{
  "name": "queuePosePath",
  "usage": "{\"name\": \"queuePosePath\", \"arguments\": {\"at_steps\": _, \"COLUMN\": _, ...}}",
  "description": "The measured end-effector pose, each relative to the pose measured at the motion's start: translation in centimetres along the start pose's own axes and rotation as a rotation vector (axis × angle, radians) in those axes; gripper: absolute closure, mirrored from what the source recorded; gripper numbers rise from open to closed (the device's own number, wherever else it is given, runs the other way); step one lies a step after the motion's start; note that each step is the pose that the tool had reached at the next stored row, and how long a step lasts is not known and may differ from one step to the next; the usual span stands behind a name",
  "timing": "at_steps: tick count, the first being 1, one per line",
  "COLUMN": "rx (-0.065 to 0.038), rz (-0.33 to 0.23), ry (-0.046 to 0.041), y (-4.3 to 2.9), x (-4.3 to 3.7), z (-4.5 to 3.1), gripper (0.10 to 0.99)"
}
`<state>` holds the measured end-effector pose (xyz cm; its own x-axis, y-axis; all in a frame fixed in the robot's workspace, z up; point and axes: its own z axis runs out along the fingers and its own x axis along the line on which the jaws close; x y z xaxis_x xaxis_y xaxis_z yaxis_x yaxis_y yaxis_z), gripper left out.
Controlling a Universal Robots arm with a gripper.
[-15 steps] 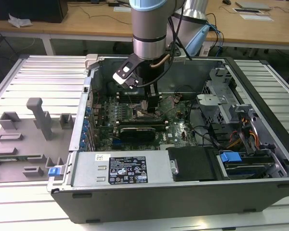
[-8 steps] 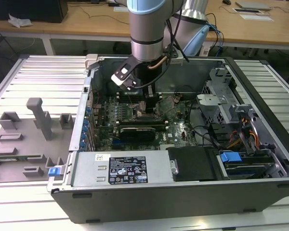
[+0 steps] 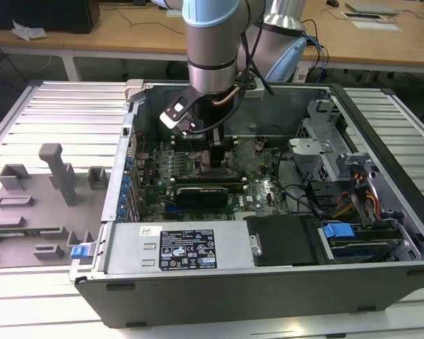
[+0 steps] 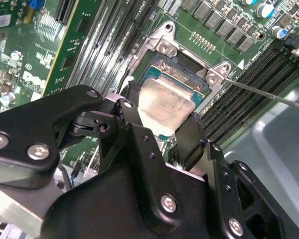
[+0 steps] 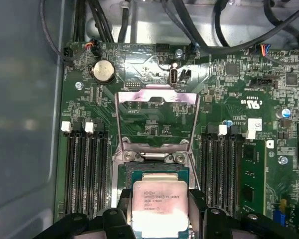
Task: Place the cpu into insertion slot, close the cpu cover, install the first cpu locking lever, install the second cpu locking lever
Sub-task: 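Place the cpu into insertion slot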
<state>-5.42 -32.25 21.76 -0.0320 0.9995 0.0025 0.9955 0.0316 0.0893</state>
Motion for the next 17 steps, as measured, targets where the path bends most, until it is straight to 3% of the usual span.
{"name": "queuePosePath", "arguments": {"at_steps": 17, "rx": 0.000, "rz": 0.028, "ry": -0.0024, "y": -0.17, "x": 0.39, "z": 1.55, "gripper": 0.549}}
